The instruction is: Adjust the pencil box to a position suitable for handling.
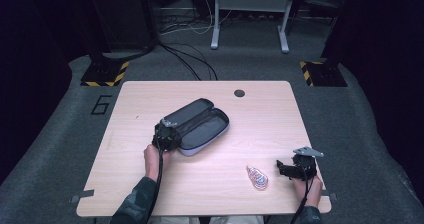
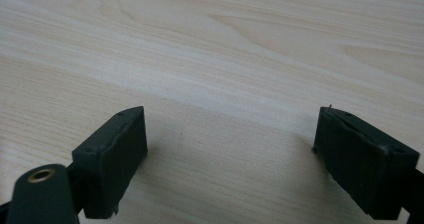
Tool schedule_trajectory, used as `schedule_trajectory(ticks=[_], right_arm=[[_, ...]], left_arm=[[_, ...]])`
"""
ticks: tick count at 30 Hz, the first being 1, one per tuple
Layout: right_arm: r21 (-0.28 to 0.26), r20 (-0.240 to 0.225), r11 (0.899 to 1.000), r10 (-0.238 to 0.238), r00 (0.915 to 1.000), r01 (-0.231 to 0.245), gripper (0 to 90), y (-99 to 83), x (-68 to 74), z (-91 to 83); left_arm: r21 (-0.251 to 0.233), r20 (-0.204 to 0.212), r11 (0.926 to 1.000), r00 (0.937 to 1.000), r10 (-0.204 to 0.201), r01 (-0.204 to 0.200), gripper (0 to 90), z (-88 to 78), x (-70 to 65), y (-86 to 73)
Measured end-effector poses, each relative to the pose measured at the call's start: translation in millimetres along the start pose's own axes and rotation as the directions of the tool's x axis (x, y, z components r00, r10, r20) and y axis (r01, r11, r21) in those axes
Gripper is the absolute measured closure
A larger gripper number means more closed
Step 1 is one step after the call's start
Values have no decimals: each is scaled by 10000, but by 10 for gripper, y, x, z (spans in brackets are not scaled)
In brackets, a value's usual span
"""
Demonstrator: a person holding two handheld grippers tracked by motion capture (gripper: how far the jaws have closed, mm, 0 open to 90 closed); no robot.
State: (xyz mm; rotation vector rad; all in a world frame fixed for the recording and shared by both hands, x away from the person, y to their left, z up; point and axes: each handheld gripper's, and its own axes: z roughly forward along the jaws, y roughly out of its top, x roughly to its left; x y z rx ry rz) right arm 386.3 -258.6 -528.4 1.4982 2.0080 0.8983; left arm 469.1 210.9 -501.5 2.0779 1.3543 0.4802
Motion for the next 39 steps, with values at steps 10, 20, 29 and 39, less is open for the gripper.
schedule_trajectory(ticks=[10,20,29,39], right_arm=[[-29,-5,10000,-53,10000,53,135,0,-2,2],[-45,-19,9999,-90,10000,90,137,-1,-3,2],[-70,-16,9999,-108,9999,108,138,-2,-2,2],[-52,-17,9999,-111,9999,110,138,-2,-1,1]], left_arm=[[-9,86,9995,9994,323,-323,794,10,19,10],[-323,476,9966,9958,777,-762,833,52,55,24],[-565,1086,9901,9850,1342,-1287,845,107,24,66],[-761,1570,9693,9572,2432,-2338,846,172,-42,143]])
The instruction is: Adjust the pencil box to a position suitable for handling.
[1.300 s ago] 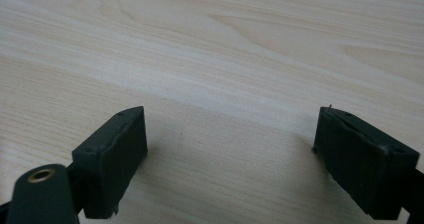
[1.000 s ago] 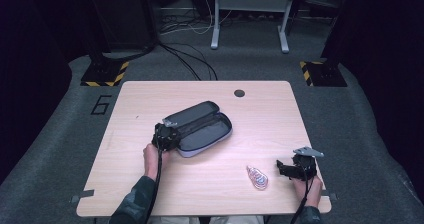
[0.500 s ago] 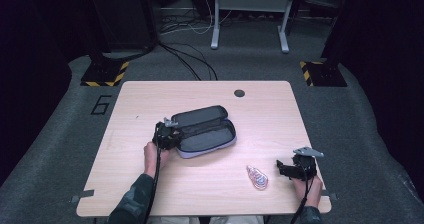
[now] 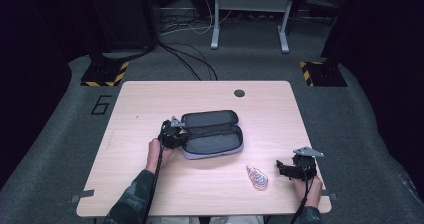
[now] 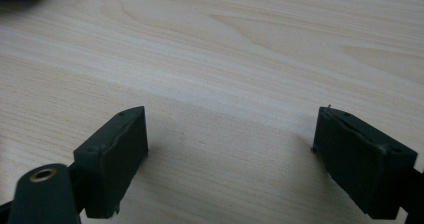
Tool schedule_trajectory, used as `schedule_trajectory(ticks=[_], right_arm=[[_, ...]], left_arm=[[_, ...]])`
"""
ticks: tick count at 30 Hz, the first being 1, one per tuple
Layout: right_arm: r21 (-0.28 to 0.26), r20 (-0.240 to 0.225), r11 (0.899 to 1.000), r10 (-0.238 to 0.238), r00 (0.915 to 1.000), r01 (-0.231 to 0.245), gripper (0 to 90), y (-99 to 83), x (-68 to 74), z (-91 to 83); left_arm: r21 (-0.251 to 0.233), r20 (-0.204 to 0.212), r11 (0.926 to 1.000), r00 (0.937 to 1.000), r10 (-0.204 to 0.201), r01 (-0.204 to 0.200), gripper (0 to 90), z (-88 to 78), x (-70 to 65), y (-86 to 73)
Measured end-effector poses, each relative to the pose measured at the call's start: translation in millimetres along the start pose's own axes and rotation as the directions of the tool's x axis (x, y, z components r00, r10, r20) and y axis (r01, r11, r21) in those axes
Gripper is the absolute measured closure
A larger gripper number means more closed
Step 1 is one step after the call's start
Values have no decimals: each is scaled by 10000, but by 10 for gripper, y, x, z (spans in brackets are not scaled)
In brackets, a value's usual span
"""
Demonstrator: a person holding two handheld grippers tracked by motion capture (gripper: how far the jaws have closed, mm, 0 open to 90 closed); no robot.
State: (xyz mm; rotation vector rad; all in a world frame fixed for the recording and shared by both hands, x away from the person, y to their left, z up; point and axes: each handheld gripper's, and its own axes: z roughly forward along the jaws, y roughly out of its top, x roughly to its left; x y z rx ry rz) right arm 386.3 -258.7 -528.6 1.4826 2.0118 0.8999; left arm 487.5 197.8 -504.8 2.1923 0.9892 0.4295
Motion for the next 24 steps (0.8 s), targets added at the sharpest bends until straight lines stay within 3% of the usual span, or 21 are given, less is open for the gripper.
schedule_trajectory(ticks=[7,10,13,16,17,18,19,22,24], right_arm=[[-16,-6,10000,1,10000,-1,138,-1,0,0],[-21,-18,10000,-2,10000,2,139,-1,0,1],[-69,-66,10000,45,10000,-45,140,-2,-6,-2],[-65,-69,10000,47,10000,-48,139,-2,-6,-2],[-62,-65,10000,52,10000,-52,139,-2,-6,-1],[-61,-64,10000,77,9999,-78,140,-1,-5,-1],[-61,-64,10000,77,9999,-78,140,-1,-5,-1],[-30,-117,10000,93,9999,-94,140,-1,-10,-4],[-39,-106,10000,91,9999,-91,140,-1,-10,-3]], left_arm=[[-50,364,9991,9984,431,-429,847,51,36,38],[37,715,9969,9944,784,-788,845,70,50,77],[-96,759,9947,9918,1031,-1026,843,91,84,95],[-39,750,9953,9925,970,-970,832,90,89,94],[-103,846,9968,9932,801,-795,805,84,84,89],[-179,854,9969,9933,775,-762,721,70,92,89],[-236,768,9976,9949,660,-644,721,49,96,93],[-370,600,9991,9980,213,-191,451,-70,111,103],[-471,547,9989,9985,7,19,347,-102,110,101]])
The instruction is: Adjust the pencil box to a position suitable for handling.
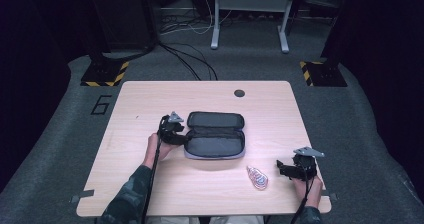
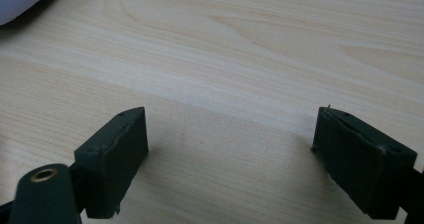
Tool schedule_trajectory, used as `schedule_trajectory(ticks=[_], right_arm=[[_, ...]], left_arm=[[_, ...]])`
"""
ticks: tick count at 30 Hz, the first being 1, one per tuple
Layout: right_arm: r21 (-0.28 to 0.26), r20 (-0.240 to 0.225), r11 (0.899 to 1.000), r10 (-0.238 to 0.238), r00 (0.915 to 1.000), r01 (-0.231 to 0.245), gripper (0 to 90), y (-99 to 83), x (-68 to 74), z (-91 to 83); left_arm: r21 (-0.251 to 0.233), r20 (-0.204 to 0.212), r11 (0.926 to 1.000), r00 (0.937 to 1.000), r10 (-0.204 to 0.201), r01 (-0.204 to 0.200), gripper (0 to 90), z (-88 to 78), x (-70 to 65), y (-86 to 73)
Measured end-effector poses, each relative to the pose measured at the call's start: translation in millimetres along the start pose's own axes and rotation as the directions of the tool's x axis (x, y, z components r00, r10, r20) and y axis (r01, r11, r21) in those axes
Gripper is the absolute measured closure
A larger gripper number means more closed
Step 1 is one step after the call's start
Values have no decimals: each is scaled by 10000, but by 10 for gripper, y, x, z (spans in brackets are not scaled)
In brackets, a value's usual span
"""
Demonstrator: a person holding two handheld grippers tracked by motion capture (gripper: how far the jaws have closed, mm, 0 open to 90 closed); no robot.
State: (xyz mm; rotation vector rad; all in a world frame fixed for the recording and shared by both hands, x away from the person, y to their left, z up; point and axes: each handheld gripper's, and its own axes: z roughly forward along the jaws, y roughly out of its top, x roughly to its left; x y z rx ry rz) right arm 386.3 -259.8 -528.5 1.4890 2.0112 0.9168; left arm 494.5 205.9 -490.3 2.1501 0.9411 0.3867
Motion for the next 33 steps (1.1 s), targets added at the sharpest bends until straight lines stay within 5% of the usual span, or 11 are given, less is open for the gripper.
schedule_trajectory(ticks=[8,15,22,26,33], right_arm=[[-19,-33,10000,59,10000,-59,142,-1,-6,-3],[-19,-21,10000,18,10000,-18,143,0,-5,-1],[37,85,10000,-22,10000,21,141,1,8,2],[54,161,10000,-61,9999,60,132,0,12,4],[106,345,9999,95,9994,-99,92,5,17,14]], left_arm=[[282,-90,9978,9982,-593,595,211,-288,21,-104],[289,-413,9974,9971,-645,657,141,-445,-15,-255],[773,-657,9951,9962,-573,623,46,-607,-66,-500],[1203,-898,9882,9924,-845,951,22,-650,-78,-729],[1013,-1467,9866,9828,-1121,1277,1,-716,-128,-1013]])
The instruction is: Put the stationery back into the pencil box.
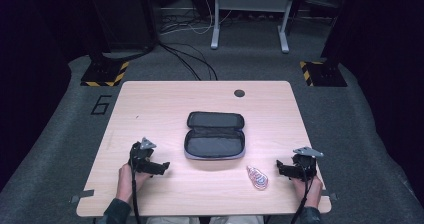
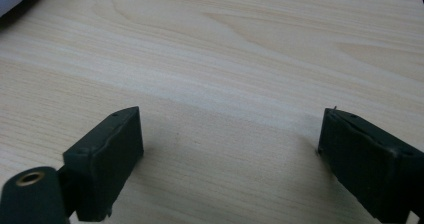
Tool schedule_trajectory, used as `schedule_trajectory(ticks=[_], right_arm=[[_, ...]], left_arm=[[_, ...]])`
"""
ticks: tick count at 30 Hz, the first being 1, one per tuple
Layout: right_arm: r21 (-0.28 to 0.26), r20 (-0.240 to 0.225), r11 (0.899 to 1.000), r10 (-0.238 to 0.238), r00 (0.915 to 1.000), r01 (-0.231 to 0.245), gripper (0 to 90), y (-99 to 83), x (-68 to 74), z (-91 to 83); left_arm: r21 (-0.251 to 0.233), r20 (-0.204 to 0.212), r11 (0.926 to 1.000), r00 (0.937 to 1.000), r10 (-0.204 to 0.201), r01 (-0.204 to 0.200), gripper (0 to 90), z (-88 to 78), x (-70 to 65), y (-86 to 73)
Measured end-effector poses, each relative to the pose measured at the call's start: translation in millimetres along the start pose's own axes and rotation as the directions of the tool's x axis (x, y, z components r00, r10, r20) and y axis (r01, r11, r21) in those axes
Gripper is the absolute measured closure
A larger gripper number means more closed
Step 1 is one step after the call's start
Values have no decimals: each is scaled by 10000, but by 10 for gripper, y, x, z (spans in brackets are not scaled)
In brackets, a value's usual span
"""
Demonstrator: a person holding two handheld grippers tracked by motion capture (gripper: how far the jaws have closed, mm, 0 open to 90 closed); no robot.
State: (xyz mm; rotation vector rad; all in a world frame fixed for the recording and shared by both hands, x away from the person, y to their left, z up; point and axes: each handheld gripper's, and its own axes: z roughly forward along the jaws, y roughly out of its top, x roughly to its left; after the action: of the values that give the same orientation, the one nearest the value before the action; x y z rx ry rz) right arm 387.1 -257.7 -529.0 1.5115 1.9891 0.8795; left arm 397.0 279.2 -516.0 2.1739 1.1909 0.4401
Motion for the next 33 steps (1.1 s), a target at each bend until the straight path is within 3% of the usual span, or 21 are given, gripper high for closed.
schedule_trajectory(ticks=[2,3,5,9,11,20,21,22,25,27,28,29,30,31,32,33], right_arm=[[19,72,10000,21,10000,-21,69,1,-3,4],[27,152,10000,55,9999,-55,59,2,2,8],[58,188,9999,135,9997,-136,48,8,5,15],[88,185,10000,42,9998,-44,45,8,-3,14],[96,251,10000,-4,9997,2,44,9,4,14],[150,503,9998,-108,9987,101,40,14,39,-5],[243,469,9996,-143,9988,132,19,22,29,-6],[704,283,9975,96,9996,-116,0,41,14,-11],[933,215,9955,117,9997,-137,0,48,15,-72],[688,68,9975,161,9998,-166,0,56,34,-159],[422,-242,9990,150,9996,-140,0,68,61,-263],[422,-242,9990,150,9996,-140,0,68,61,-263],[238,-576,9997,88,9983,-74,0,80,123,-358],[238,-576,9997,88,9983,-74,0,80,123,-358],[192,-906,9998,-78,9959,96,0,98,200,-429],[192,-906,9998,-78,9959,96,0,98,200,-429]], left_arm=[[-182,-262,9998,9997,-18,14,1,-8,-18,-72],[-31,-365,10000,9993,54,-55,0,-26,-25,-100],[-287,-562,9994,9983,-184,168,0,-31,-50,-199],[-543,-623,9980,9974,-349,316,0,-46,-62,-251],[-920,-619,9943,9963,-597,539,0,-33,-76,-280],[-957,-625,9939,9962,-609,548,0,-30,-78,-281],[-985,-659,9938,9962,-572,506,0,-28,-75,-280],[-944,-632,9942,9964,-568,507,0,-30,-76,-278],[-921,-619,9945,9965,-562,504,0,-31,-76,-276],[-939,-640,9941,9961,-600,538,0,-29,-79,-275],[-953,-644,9938,9959,-637,574,0,-28,-82,-276],[-916,-636,9947,9965,-535,476,0,-29,-75,-273],[-734,-626,9969,9974,-343,297,0,-41,-64,-271],[-900,-648,9949,9965,-521,462,0,-29,-75,-271],[-857,-636,9955,9969,-469,414,0,-31,-72,-270],[-857,-636,9955,9969,-469,414,0,-31,-72,-270]])
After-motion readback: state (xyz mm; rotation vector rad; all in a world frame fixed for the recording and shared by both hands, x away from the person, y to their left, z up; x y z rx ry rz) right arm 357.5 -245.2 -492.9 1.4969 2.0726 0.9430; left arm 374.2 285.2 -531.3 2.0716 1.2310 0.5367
